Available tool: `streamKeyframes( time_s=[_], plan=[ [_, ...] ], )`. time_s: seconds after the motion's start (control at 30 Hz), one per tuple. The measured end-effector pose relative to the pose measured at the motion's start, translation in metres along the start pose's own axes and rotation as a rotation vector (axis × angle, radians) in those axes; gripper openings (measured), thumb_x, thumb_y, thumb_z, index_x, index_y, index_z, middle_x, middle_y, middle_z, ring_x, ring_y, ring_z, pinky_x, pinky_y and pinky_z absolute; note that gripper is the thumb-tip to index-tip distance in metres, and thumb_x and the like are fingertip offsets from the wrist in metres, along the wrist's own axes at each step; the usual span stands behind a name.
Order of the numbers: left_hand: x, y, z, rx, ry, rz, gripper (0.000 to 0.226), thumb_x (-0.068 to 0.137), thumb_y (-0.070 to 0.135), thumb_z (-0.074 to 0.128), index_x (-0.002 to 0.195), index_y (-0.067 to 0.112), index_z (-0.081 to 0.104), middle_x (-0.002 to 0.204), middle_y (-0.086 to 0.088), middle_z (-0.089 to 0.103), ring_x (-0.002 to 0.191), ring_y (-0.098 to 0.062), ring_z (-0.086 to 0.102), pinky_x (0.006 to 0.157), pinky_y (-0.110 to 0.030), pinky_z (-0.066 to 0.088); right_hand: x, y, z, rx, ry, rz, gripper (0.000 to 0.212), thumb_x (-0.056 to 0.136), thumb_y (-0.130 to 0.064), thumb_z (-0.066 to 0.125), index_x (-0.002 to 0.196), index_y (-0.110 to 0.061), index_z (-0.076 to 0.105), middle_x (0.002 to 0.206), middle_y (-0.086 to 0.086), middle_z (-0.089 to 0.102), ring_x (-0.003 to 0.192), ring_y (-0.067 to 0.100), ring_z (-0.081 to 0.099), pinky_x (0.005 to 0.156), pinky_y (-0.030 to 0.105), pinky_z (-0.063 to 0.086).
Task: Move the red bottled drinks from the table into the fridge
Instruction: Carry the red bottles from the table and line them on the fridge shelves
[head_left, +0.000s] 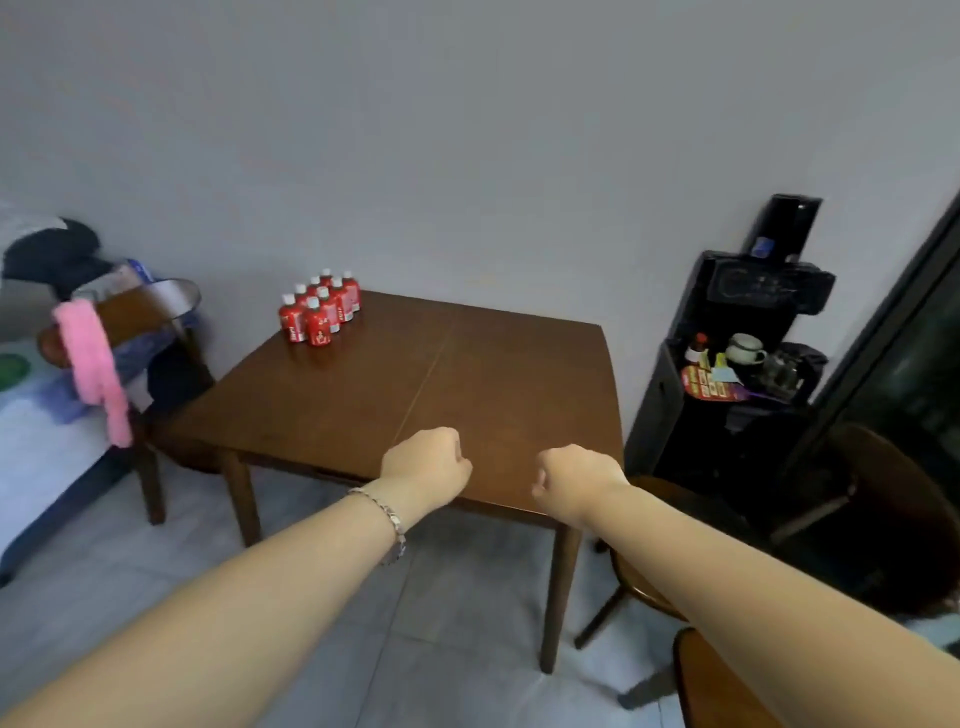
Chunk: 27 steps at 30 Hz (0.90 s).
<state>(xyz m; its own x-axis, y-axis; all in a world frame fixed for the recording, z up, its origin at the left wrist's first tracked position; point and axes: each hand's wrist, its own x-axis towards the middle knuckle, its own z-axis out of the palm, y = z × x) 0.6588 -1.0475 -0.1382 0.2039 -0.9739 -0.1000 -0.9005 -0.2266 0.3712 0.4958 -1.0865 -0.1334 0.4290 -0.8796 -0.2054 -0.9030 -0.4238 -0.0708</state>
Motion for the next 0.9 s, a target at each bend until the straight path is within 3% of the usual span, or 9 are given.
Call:
streamKeyframes(
  time_s=[0.23,0.37,0.47,0.6,0.9],
  plan=[
    [0.093,-0.101,-0.027,-0.015,0.075,-0.117,0.016,0.094,0.026,0.044,0.099,0.020,0.058,0.098,0.001,0.063,0.086,-0.019,0.058,0.070,-0.026,0.044,0.131,-0.074,-0.003,-0.043,0.010,-0.146,0.028,0.095,-0.026,0.036,0.109,-0.013,0.056,0.112,0.008,0.062,0.102,0.031,0.059,0.074,0.031,0.041],
    [0.152,-0.156,-0.050,-0.010,0.076,-0.119,0.015,0.095,0.026,0.045,0.103,0.021,0.057,0.101,0.002,0.063,0.088,-0.017,0.059,0.076,-0.029,0.050,0.203,-0.119,-0.010,-0.009,-0.009,-0.147,0.030,0.095,-0.027,0.036,0.115,-0.015,0.055,0.113,0.006,0.062,0.103,0.029,0.060,0.079,0.032,0.045],
    [0.206,-0.199,-0.074,-0.016,0.078,-0.121,0.017,0.096,0.027,0.047,0.109,0.021,0.056,0.102,0.003,0.062,0.089,-0.015,0.060,0.078,-0.028,0.053,0.266,-0.152,-0.018,0.041,-0.026,-0.130,0.022,0.094,-0.027,0.037,0.105,-0.018,0.054,0.110,0.004,0.063,0.101,0.027,0.060,0.074,0.030,0.041],
    [0.271,-0.244,-0.096,-0.011,0.099,-0.126,0.020,0.095,0.028,0.050,0.113,0.021,0.054,0.106,0.002,0.061,0.092,-0.014,0.060,0.077,-0.026,0.053,0.331,-0.181,-0.022,0.073,-0.027,-0.114,0.027,0.094,-0.026,0.037,0.112,-0.017,0.054,0.111,0.004,0.062,0.101,0.027,0.061,0.072,0.028,0.039],
    [0.424,-0.332,-0.101,-0.084,0.132,-0.187,0.029,0.093,0.028,0.054,0.121,0.021,0.050,0.119,0.001,0.056,0.105,-0.016,0.057,0.082,-0.028,0.052,0.506,-0.214,-0.013,0.085,-0.063,-0.141,0.030,0.095,-0.030,0.041,0.120,-0.018,0.052,0.120,0.003,0.057,0.110,0.024,0.056,0.084,0.032,0.045]
  ],
)
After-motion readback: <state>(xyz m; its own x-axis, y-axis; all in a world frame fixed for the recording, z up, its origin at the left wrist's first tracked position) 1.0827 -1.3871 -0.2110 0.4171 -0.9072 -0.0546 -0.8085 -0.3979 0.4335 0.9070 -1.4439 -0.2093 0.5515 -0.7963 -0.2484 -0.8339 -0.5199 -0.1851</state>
